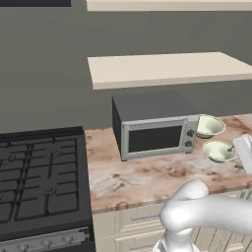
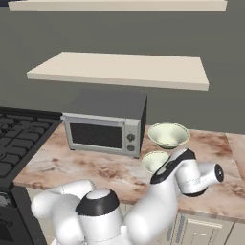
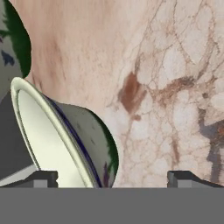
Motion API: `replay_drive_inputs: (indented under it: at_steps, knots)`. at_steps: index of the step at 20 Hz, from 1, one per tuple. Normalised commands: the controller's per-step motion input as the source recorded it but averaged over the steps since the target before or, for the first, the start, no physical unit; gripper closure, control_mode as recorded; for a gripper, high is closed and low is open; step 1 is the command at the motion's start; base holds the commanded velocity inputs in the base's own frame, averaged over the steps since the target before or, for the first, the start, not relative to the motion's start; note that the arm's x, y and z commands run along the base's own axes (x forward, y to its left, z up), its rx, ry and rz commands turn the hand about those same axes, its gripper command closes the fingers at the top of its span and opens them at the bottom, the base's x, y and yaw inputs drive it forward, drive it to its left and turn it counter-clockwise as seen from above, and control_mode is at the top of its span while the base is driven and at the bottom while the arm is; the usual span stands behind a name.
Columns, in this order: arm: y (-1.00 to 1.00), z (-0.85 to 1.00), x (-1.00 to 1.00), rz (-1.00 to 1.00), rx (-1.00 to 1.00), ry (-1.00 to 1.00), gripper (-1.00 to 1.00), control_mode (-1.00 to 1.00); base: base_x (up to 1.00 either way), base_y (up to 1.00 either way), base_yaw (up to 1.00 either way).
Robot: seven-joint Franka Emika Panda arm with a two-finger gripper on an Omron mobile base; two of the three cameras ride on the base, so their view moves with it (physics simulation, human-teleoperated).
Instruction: Pick up the bowls on the counter and stack them on top of one another in the open cabinet. Place the smaller bowl on top of the larger bowl.
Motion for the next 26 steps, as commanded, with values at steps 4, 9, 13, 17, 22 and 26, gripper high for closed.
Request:
replay_drive_inputs:
  at_steps: [4,9,13,17,22,26]
  knots:
    - [0.00,-0.04,0.00,0.00,0.03,0.01,-1.00,-1.00,0.00,0.00,0.00]
    - [0.05,0.00,0.00,0.00,0.00,0.01,1.00,-1.00,0.00,0.00,0.00]
    - [0.10,0.00,0.00,0.00,0.00,0.00,1.00,-1.00,0.00,0.00,0.00]
    - [0.05,0.00,0.00,0.00,0.00,0.00,1.00,-1.00,0.00,0.00,0.00]
    - [0.00,0.14,-0.01,-0.01,0.00,0.00,1.00,-1.00,0.00,0.00,0.00]
    - [0.00,0.29,-0.03,-0.03,0.00,0.00,1.00,-1.00,0.00,0.00,0.00]
